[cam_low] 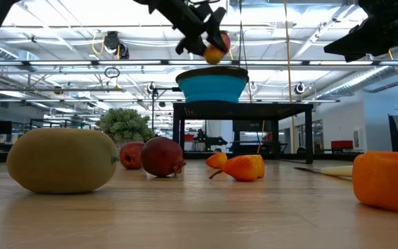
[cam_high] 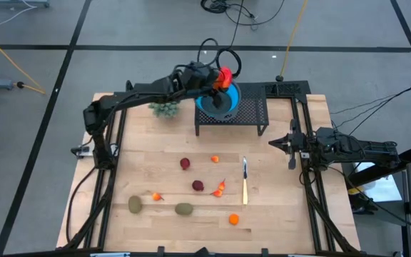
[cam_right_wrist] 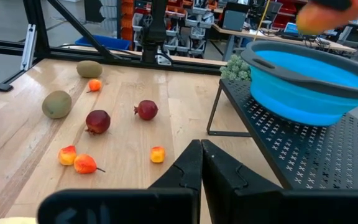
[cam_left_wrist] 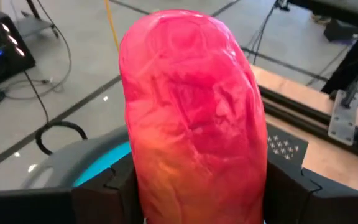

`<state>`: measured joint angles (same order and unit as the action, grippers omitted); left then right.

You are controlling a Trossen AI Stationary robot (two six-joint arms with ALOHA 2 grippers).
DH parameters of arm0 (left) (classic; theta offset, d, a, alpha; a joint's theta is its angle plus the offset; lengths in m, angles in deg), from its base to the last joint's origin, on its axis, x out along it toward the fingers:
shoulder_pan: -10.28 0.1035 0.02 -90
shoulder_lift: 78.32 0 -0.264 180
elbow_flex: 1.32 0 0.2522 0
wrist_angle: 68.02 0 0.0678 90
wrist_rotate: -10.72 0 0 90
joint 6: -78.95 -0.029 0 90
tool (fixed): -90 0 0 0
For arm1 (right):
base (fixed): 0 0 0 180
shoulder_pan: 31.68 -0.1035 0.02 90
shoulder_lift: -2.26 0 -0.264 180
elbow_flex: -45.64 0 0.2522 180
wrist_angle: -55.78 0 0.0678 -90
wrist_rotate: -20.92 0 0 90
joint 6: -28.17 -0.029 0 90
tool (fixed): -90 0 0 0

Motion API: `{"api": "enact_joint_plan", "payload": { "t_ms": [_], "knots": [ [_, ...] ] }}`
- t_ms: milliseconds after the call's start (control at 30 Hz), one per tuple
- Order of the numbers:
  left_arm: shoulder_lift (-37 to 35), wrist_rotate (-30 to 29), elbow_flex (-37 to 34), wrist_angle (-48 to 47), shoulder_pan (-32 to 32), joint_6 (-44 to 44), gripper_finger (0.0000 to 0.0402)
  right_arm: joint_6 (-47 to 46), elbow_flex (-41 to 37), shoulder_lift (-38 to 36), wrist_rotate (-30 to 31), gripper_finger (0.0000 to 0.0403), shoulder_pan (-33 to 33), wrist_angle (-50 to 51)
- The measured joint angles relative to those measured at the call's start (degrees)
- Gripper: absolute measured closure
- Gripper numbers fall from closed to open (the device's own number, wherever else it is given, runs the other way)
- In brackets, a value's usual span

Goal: Pick & Place Fruit
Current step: Put the orange mango into the blue strainer bowl on the shelf

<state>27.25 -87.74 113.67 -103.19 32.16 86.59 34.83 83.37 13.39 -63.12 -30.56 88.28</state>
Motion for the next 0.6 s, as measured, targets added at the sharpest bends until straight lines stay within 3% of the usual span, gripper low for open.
{"api": "enact_joint_plan", "payload": {
  "t_ms": [600],
  "knots": [
    [3.2, 1.0, 0.0, -7.1, 0.6, -0.5, 0.0159, 0.0, 0.0, 0.0, 0.0, 0.0403, 0.0, 0.0]
  ]
}}
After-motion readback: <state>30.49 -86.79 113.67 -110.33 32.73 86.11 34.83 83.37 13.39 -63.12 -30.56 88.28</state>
